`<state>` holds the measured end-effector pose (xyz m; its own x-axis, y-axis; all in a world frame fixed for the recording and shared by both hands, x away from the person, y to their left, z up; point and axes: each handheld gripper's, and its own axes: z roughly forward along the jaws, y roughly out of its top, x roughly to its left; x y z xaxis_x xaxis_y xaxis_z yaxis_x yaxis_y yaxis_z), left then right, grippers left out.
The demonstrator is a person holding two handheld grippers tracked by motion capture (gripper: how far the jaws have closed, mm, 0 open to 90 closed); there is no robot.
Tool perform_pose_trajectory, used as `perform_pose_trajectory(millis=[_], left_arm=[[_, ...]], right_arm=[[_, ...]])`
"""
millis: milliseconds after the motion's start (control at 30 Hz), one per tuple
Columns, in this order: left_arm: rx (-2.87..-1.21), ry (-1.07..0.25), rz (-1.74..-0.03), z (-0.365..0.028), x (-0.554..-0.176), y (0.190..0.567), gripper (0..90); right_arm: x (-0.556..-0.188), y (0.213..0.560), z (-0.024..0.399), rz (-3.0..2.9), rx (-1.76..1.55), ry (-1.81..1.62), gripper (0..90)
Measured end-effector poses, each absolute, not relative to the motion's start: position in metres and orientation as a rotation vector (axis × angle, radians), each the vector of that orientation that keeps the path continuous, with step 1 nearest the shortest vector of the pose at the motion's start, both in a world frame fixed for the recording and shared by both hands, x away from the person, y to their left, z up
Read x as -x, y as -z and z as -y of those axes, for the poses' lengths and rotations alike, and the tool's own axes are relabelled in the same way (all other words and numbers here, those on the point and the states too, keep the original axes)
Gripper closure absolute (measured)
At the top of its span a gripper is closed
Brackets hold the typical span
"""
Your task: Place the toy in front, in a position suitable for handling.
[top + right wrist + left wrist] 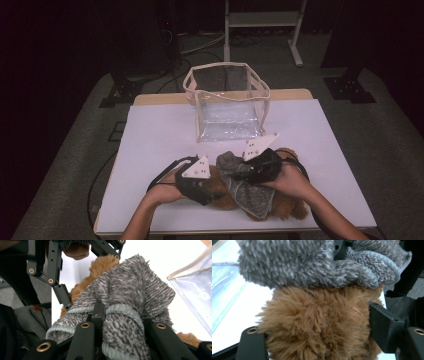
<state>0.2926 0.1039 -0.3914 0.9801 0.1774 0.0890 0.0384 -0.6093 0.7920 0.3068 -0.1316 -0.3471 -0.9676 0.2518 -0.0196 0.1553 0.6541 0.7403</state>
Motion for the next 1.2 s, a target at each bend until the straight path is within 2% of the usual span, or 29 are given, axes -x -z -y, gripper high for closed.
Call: perform_pose_trajectory(millis=[133,433,633,800,1200], left_arm=[[-2.183,-0.198,-0.166,-0.109,-0.291,0.396,27.0],[-2.193,-0.227,-0.173,-0.108,-0.289,0.397,25.8],[-2.181,-0.218,-0.177,-0.109,-0.29,0.398,25.4],[-2.193,-0.228,-0.17,-0.108,-0.289,0.398,23.6],[-2.211,-0.24,-0.159,-0.104,-0.287,0.398,21.6]], right_arm=[[-0.304,0.346,0.144,-2.741,-0.356,-1.197,67.9],[-0.292,0.34,0.209,-2.662,-0.496,-1.171,68.0],[-0.289,0.349,0.251,-2.647,-0.646,-1.195,67.8],[-0.29,0.352,0.25,-2.648,-0.662,-1.227,67.7],[-0.309,0.355,0.196,-2.724,-0.562,-1.257,67.6]])
